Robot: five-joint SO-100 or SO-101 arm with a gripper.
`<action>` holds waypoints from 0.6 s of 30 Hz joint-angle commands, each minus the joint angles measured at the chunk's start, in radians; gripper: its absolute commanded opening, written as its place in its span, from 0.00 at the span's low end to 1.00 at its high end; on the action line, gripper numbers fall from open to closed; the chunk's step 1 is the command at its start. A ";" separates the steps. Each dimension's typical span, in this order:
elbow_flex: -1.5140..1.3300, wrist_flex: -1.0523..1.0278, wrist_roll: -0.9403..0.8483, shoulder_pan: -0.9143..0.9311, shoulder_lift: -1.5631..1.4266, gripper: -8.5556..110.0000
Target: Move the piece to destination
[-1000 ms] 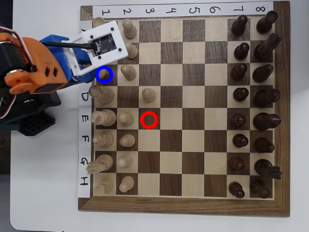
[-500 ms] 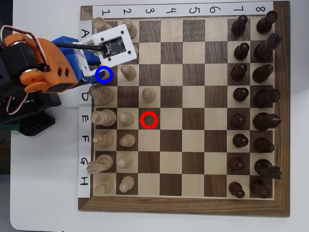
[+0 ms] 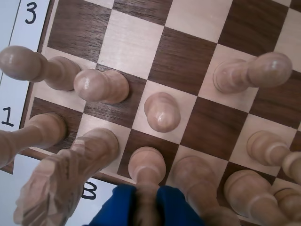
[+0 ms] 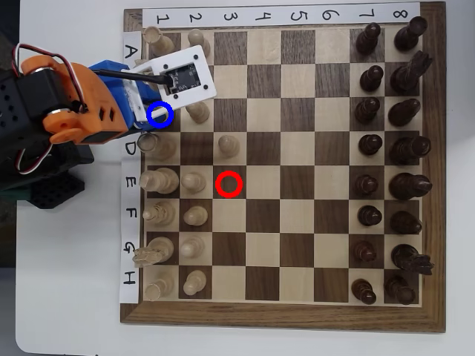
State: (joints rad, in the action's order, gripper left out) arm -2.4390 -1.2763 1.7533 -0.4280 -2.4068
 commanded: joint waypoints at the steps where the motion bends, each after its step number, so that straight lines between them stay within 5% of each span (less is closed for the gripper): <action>1: 0.002 0.054 0.377 0.031 0.006 0.07; 18: -0.015 0.049 0.399 0.032 -0.008 0.11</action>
State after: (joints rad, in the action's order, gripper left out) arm -2.4590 -1.2594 1.7533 -0.4280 -2.4007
